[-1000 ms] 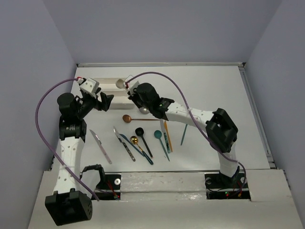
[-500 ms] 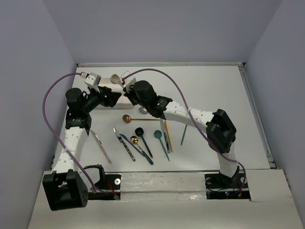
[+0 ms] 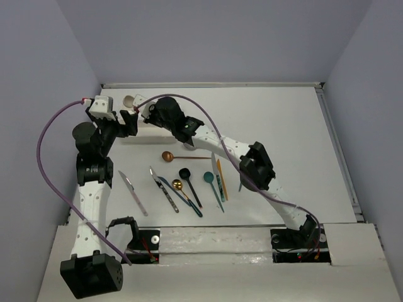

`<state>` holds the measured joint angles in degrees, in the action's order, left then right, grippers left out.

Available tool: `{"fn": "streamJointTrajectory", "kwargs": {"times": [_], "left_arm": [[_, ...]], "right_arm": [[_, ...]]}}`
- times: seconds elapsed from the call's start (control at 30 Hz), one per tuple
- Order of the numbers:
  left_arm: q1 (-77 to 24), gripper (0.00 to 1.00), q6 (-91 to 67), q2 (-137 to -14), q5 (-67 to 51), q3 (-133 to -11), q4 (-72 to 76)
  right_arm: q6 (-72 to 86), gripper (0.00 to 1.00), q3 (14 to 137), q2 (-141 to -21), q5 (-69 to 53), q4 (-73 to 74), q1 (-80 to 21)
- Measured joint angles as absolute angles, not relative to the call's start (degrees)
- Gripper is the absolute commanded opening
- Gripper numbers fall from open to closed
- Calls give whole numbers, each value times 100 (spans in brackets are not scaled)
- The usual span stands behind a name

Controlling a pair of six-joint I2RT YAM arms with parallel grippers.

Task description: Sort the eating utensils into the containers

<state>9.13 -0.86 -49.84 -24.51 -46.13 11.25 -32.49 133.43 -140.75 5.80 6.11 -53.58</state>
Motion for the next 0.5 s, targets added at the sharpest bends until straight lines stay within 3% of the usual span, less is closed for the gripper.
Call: {"fn": "streamJointTrajectory", "kwargs": {"times": [0.4, 0.47, 0.5], "left_arm": [[1024, 92, 132, -5096, -1640, -4541, 1009], [1024, 92, 148, -5105, -1614, -4541, 1094], [1024, 93, 150, -5122, -1603, -4541, 1135]], "right_arm": [[-4167, 0, 13690, -14934, 134, 1055, -5183], [-4224, 6, 13631, -14938, 84, 1142, -5196], [-4248, 15, 13629, -14940, 67, 1160, -5205]]}}
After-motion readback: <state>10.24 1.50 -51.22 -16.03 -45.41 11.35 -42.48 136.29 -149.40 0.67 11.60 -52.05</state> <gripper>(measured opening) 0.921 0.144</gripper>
